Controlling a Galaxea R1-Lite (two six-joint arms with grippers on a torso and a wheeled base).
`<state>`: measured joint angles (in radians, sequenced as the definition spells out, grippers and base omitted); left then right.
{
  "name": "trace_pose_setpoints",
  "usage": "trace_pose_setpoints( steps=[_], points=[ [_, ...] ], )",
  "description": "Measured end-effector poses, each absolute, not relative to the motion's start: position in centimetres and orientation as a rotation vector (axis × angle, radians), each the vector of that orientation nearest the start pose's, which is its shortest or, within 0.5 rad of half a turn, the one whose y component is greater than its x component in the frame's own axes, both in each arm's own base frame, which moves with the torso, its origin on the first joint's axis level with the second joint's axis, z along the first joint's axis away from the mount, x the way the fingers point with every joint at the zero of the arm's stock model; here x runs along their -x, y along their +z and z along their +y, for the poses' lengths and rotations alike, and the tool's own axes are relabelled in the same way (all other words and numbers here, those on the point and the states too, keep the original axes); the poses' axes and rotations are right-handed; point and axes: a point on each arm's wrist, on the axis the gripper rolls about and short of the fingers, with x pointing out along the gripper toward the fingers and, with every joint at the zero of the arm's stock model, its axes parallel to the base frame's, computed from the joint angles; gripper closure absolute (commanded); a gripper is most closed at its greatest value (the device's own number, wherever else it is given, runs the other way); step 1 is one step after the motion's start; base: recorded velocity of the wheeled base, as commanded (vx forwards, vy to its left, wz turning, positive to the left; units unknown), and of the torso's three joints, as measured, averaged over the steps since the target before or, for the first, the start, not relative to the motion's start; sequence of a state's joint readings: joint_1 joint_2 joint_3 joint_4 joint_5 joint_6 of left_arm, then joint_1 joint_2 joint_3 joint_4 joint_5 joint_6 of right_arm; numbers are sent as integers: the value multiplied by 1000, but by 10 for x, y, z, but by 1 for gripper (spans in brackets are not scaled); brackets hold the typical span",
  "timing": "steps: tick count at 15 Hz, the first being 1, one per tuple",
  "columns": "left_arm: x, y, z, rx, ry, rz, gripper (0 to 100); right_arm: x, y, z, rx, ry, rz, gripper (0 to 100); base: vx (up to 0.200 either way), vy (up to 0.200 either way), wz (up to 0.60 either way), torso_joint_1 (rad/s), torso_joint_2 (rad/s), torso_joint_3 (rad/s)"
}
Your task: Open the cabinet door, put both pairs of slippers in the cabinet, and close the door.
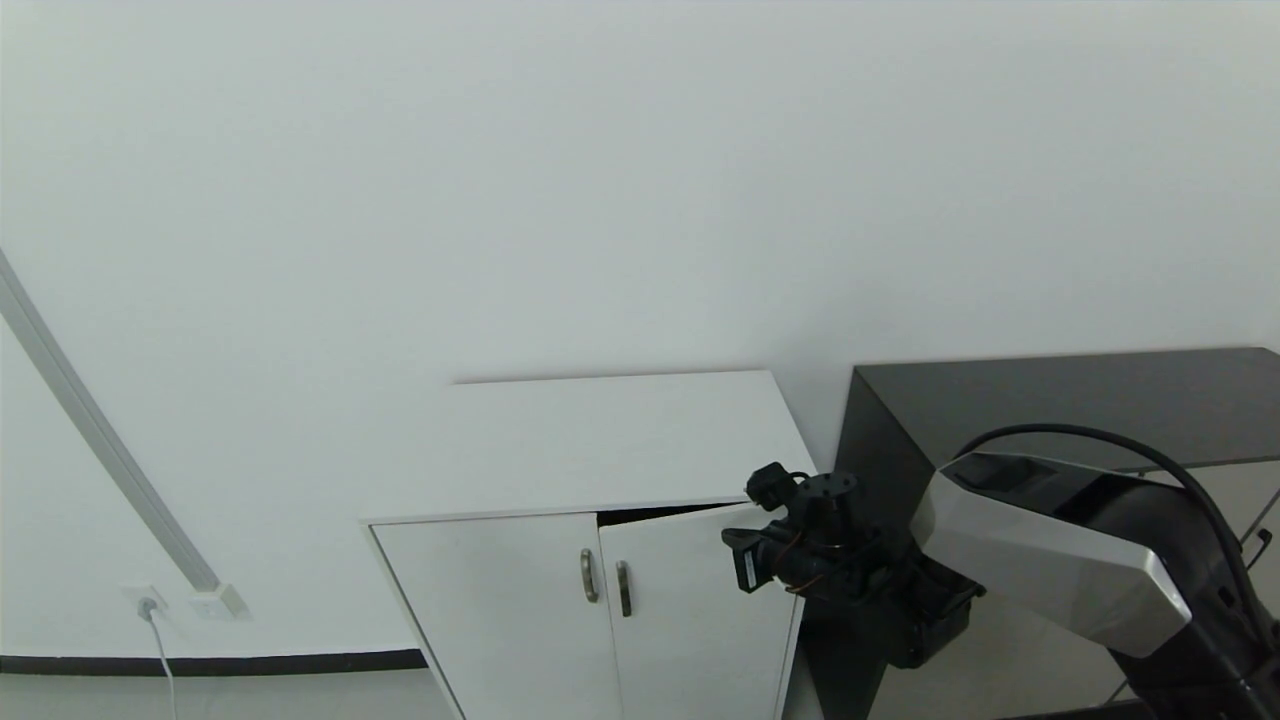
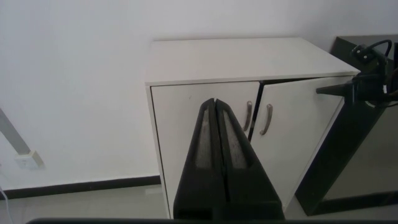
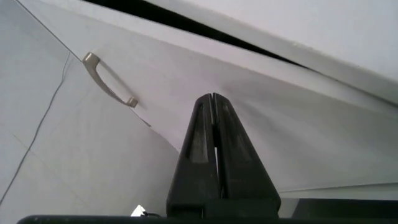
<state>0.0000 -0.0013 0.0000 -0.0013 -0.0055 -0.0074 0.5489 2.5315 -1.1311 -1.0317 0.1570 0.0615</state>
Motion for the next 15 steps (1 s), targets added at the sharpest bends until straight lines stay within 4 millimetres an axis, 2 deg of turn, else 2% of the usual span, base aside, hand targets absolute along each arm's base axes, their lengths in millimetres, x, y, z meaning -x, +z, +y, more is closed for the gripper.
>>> trace_pose_setpoints(
  steps=[15],
  points=[
    [23,76,0,7,-5,-3,100,-393,-25,237,16,658,390,100,0,0,0,0,0,0]
  ],
)
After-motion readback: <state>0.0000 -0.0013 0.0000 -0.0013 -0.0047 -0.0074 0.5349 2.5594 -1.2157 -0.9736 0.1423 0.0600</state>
